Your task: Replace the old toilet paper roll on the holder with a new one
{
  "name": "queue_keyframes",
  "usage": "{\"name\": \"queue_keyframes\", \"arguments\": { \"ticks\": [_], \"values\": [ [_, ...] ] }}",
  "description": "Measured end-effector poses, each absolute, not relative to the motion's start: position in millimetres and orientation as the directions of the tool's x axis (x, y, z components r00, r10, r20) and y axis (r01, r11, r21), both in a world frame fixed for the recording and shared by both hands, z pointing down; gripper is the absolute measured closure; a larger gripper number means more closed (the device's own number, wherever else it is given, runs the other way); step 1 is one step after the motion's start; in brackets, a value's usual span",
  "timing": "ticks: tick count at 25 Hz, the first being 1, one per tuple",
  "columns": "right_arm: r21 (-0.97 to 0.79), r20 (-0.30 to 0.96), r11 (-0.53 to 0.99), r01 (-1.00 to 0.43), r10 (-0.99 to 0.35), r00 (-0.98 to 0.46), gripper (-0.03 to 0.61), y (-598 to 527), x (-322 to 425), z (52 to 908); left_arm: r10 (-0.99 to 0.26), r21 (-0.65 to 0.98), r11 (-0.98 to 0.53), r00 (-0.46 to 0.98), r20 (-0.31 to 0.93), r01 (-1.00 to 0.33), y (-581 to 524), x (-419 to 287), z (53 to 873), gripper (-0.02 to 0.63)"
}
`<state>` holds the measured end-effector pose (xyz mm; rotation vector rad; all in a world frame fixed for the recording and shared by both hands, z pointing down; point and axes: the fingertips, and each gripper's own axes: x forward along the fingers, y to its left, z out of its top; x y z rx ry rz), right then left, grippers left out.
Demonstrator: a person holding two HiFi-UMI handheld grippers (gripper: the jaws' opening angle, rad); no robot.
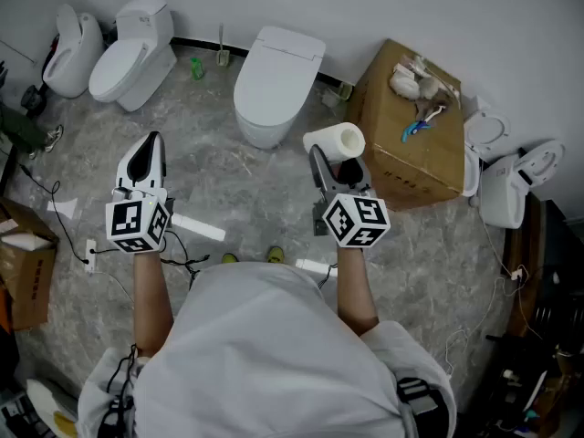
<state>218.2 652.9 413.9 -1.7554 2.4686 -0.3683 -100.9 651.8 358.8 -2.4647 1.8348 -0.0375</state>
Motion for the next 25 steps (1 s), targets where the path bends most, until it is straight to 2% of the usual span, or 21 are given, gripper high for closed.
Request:
{"name": "queue_keyframes", "arguments": {
  "ticks": [13,25],
  "values": [
    [-0.222,0.078,0.275,-0.935,-0.951,-0.298,0.298,667.0,225.7,397.7,-0.946,-0.076,-0.32,0.322,-0.015,-0.944,653.4,-95.9,343.0,0.592],
    [-0.273,0.077,0.269,-0.924,-0.951,-0.3,0.295,660.1,213.3,398.2,-0.944,-0.067,-0.329,0.33,-0.008,-0.942,641.6,-110.5,344.7,0.591]
  ]
}}
